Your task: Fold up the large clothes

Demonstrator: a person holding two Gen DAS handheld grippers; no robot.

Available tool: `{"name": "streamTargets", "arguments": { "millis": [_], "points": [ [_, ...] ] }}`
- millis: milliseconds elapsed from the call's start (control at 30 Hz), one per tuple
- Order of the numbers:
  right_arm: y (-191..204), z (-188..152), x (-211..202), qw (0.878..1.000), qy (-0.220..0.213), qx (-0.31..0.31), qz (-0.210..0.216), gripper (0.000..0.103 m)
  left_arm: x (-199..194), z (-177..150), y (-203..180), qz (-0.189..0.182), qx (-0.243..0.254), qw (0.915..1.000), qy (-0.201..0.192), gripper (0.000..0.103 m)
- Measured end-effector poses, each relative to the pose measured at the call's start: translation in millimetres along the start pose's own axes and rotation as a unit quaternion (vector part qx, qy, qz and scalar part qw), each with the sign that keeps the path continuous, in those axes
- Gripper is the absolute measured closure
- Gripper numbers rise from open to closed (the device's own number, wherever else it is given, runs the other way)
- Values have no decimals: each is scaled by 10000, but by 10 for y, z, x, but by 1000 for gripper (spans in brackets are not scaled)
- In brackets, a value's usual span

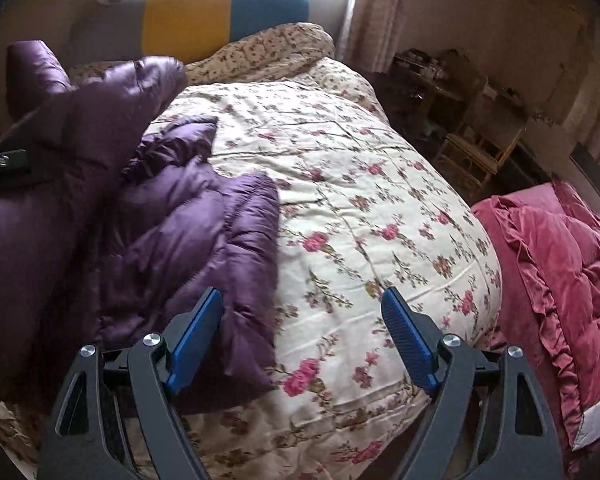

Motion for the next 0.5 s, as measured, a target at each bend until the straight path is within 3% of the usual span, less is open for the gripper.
{"name": "streamTargets", "arguments": {
  "millis": [233, 333, 400, 500],
  "points": [
    [-180, -103, 76, 9995, 208, 159, -165, 22, 388, -68, -109, 293, -41, 9993, 214, 82],
    [-252, -152, 93, 9991, 289, 234, -187, 20, 512, -107, -158, 356, 107, 9989, 280, 71],
    [-284, -192, 90, 9989, 329, 285, -171, 17, 487, -123, -212, 139, 205, 9992, 320, 46],
    [-289, -229, 90, 9986, 398, 331, -127, 17, 292, -142, -331, -178, 355, 9988, 269, 33]
  ]
}}
Point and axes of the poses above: each gripper's, at about its wrist camera, not at the fingertips, and x roughly the way its jaws point, y to its left, z to its top, the point moved 2 cm from there along x, roughly the way its jaws point, and after that the axes turned 10 degrees about -x, right-handed, at the moved point
